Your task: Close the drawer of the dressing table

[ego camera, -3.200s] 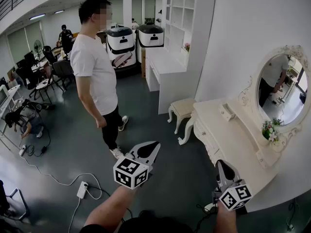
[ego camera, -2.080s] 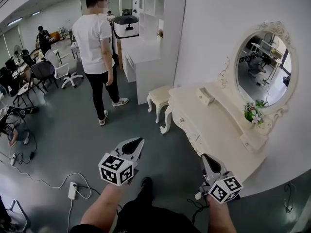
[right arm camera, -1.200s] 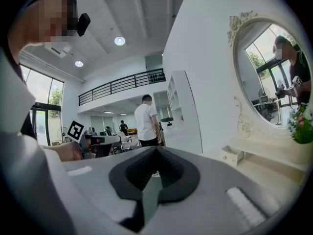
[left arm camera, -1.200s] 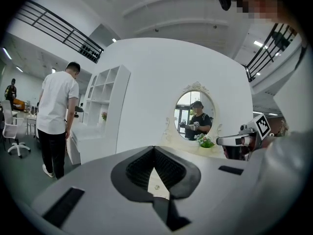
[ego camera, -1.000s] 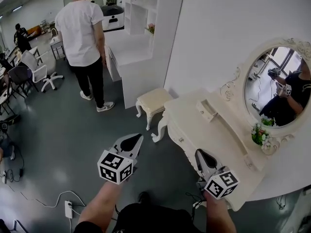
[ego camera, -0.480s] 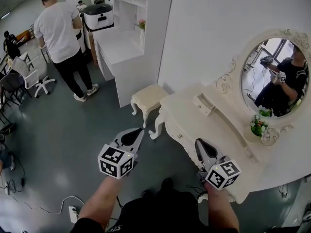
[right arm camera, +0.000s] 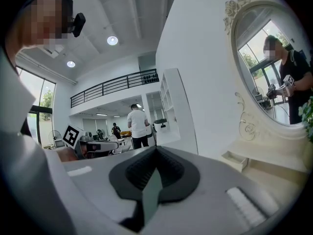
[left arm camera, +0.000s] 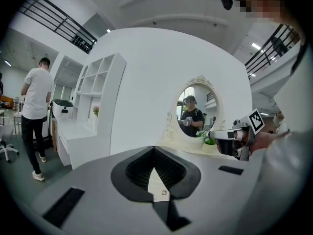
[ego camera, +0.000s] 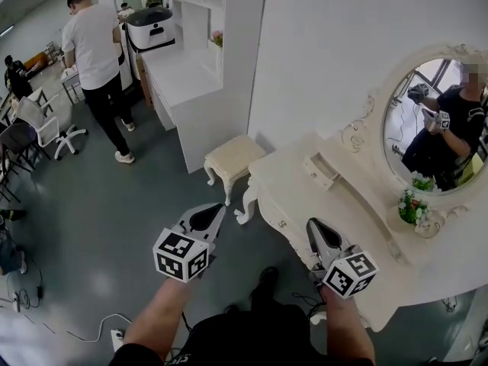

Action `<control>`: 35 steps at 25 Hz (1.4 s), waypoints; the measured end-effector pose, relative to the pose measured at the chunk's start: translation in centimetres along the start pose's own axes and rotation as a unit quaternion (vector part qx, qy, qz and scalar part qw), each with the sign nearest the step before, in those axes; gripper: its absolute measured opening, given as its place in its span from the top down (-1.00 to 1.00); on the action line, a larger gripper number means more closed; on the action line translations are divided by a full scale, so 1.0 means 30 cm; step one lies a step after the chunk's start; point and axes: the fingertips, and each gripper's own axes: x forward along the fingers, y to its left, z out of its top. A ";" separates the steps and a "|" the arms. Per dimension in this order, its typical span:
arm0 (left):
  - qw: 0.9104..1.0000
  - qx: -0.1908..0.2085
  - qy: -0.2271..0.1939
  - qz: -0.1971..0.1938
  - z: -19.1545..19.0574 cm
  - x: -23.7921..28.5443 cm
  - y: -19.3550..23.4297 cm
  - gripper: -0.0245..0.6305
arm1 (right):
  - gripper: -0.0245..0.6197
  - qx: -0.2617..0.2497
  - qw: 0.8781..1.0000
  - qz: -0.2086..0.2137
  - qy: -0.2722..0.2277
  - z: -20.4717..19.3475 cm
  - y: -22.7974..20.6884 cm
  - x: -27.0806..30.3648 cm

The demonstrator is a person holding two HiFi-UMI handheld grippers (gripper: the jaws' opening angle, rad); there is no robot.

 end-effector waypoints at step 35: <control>0.994 -0.017 0.096 -0.039 0.019 1.015 -0.106 0.91 | 0.89 0.067 0.997 -0.002 0.025 0.064 -0.870 0.301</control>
